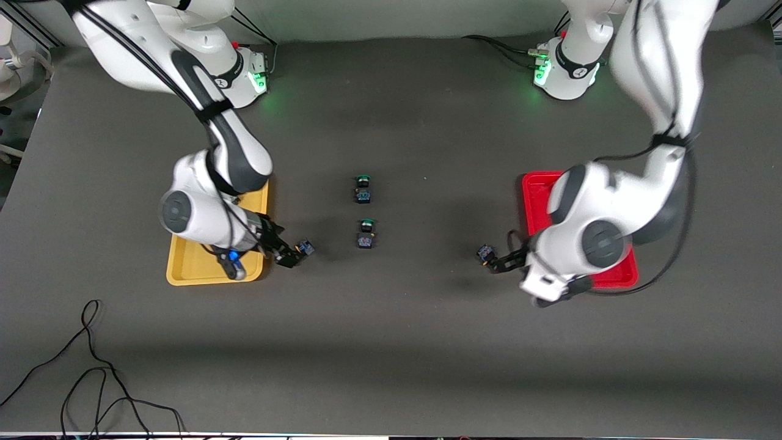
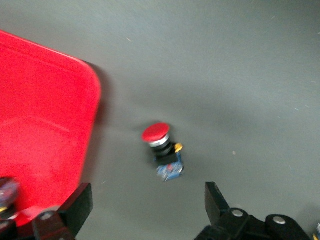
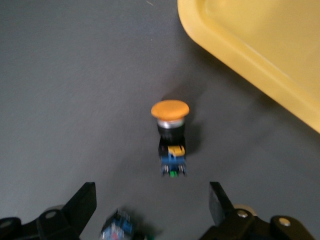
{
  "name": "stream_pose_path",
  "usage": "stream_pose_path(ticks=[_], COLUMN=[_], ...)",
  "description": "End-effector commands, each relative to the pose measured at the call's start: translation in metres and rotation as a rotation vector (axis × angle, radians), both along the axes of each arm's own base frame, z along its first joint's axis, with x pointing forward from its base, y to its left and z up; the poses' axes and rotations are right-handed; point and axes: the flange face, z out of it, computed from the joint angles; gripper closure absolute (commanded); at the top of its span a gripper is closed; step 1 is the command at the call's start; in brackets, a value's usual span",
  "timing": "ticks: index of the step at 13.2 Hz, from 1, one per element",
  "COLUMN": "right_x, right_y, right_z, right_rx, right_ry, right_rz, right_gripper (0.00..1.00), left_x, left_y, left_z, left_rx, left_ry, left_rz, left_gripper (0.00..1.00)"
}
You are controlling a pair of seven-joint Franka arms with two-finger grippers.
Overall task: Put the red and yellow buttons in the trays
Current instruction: 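Grasp the second yellow button with the right gripper while the left grasps red, then place the yellow button in the yellow tray while the left gripper places red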
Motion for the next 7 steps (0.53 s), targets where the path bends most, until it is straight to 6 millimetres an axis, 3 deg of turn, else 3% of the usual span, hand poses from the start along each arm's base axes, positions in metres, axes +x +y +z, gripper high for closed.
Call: stream_pose_path(ticks=[1, 3, 5, 6, 7], right_x=[0.001, -0.004, -0.008, -0.008, -0.008], right_y=[0.021, 0.021, 0.019, 0.019, 0.019], right_z=[-0.044, -0.062, -0.067, -0.067, -0.066], right_rx=[-0.050, -0.084, -0.089, -0.089, -0.089], right_ry=[-0.004, 0.013, 0.024, 0.022, 0.019], right_rz=[-0.033, -0.023, -0.020, -0.012, -0.007], right_gripper=[0.00, 0.00, 0.00, 0.00, 0.12], left_x=[-0.007, -0.025, -0.034, -0.034, -0.034], left_y=[-0.018, -0.019, -0.014, -0.013, -0.013], left_z=[-0.037, -0.073, -0.091, -0.093, -0.092], left_rx=[0.034, 0.030, 0.029, 0.029, 0.028], left_ry=[-0.004, -0.027, -0.033, -0.032, -0.033], left_rz=[0.051, 0.068, 0.073, 0.071, 0.071], left_gripper=[0.00, 0.01, 0.04, 0.12, 0.33])
